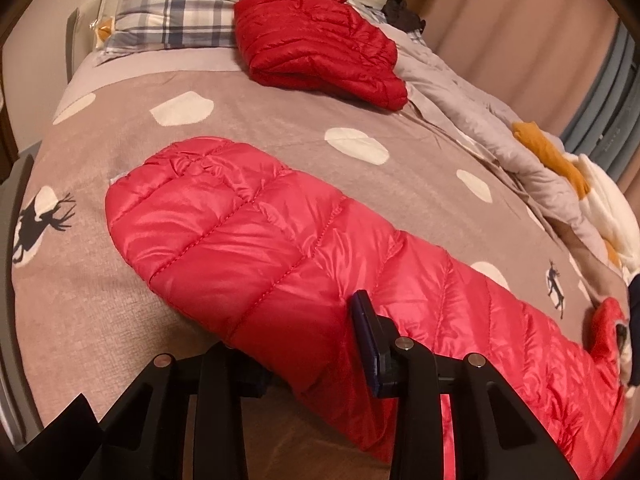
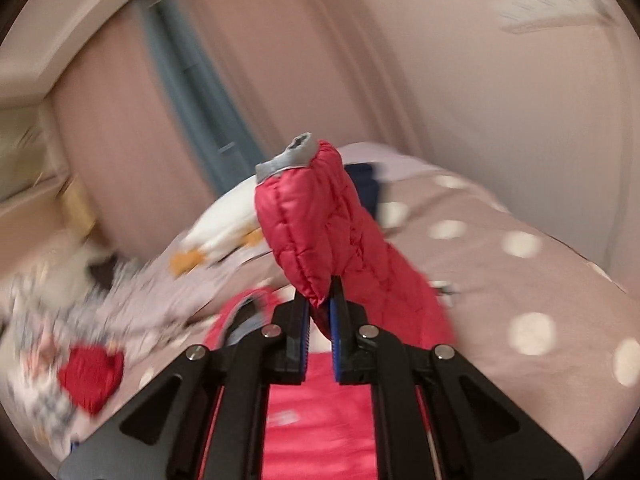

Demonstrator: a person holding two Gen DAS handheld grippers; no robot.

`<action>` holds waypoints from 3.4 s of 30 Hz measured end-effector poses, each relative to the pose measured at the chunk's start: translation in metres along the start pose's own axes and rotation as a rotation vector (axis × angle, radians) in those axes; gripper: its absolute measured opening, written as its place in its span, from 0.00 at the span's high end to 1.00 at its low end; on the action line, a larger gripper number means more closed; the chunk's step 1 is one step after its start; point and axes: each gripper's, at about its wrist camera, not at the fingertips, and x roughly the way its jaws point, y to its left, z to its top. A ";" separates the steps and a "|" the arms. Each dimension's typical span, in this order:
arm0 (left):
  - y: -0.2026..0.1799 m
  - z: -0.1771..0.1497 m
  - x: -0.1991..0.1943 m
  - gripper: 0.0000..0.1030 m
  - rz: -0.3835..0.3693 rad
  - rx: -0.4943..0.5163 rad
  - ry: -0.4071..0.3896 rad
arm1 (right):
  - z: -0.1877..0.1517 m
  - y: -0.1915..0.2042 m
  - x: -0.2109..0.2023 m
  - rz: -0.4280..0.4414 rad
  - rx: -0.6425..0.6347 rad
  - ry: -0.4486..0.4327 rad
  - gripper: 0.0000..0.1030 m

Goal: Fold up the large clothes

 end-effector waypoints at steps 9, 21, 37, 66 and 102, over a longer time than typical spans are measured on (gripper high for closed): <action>0.005 0.001 0.001 0.65 -0.041 0.026 0.015 | -0.118 0.163 0.074 0.209 -0.352 0.288 0.91; 0.003 -0.002 -0.001 0.65 -0.033 0.038 0.012 | -0.181 0.199 0.109 0.106 -0.501 0.342 0.87; -0.012 0.000 -0.017 0.72 0.035 0.080 -0.038 | -0.144 0.150 0.097 -0.068 -0.408 0.220 0.43; -0.214 -0.123 -0.173 0.74 -0.538 0.705 -0.255 | -0.150 0.029 0.123 -0.434 -0.263 0.258 0.48; -0.159 -0.083 -0.113 0.50 -0.242 0.399 -0.103 | -0.185 0.116 0.248 -0.104 -0.277 0.508 0.37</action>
